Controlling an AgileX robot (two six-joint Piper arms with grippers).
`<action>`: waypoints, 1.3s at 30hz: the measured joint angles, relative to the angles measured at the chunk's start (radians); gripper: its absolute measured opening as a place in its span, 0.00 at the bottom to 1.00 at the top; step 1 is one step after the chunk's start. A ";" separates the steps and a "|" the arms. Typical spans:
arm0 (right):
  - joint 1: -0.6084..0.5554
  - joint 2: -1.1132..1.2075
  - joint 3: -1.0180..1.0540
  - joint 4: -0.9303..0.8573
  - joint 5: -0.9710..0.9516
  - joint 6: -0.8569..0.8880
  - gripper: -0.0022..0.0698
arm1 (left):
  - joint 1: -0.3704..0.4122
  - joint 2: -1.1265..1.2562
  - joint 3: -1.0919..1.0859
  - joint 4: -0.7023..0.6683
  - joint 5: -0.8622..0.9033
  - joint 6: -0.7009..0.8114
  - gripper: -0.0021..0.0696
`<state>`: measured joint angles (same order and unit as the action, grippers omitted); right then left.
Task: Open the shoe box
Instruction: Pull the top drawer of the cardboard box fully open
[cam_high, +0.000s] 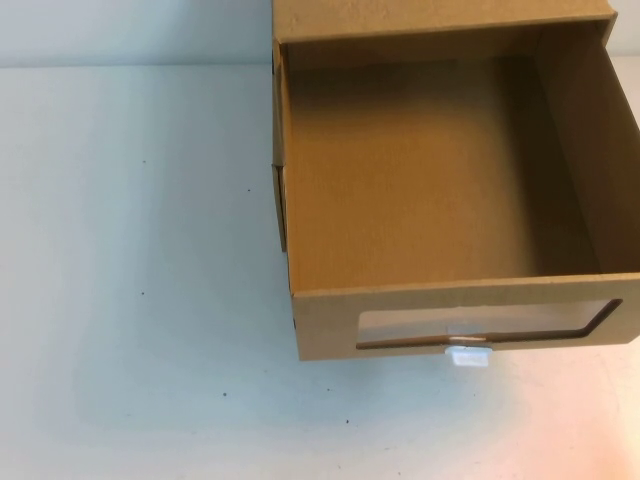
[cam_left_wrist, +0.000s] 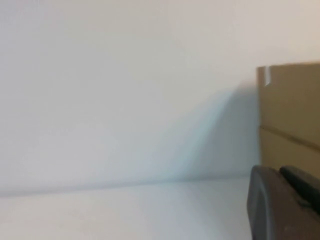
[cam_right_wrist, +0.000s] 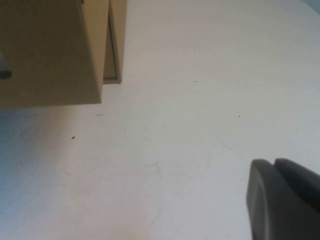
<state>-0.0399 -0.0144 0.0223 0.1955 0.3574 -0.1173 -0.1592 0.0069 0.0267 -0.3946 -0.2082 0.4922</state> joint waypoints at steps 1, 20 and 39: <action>0.000 0.000 0.000 0.000 0.000 0.000 0.01 | 0.033 -0.010 0.000 0.031 0.027 -0.025 0.02; 0.000 0.000 0.001 0.000 0.000 0.000 0.01 | 0.100 -0.019 0.001 0.417 0.590 -0.411 0.02; 0.000 0.000 0.001 0.000 0.000 -0.003 0.01 | 0.100 -0.019 0.001 0.422 0.594 -0.415 0.02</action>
<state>-0.0399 -0.0144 0.0231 0.1955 0.3574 -0.1198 -0.0594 -0.0122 0.0273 0.0274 0.3860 0.0770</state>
